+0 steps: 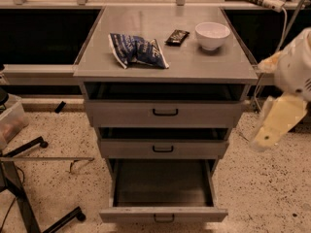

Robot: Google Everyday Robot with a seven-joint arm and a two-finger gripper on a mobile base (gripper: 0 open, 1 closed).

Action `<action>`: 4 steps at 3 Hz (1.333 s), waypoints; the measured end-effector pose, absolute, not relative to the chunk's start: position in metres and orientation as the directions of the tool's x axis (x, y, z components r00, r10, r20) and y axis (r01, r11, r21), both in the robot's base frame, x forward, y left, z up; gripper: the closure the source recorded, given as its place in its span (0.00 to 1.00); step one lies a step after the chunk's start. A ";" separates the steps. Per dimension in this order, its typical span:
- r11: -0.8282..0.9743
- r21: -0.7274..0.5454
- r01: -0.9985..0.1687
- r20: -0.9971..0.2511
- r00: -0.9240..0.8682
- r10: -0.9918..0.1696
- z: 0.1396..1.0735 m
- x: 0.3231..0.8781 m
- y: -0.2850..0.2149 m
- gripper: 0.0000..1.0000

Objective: Close bottom drawer

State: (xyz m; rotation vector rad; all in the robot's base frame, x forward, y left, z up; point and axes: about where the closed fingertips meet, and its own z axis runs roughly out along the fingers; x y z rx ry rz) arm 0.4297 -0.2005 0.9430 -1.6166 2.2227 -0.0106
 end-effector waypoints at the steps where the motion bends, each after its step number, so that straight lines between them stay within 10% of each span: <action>1: 0.357 -0.167 -0.919 -0.394 -0.270 -0.879 0.874 0.420 -0.179 0.00; 4: 0.338 0.069 -0.939 -0.471 -0.329 -0.818 0.645 0.371 -0.125 0.00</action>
Offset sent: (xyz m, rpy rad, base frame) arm -0.0434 0.0757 -0.2781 0.2870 0.1905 0.0382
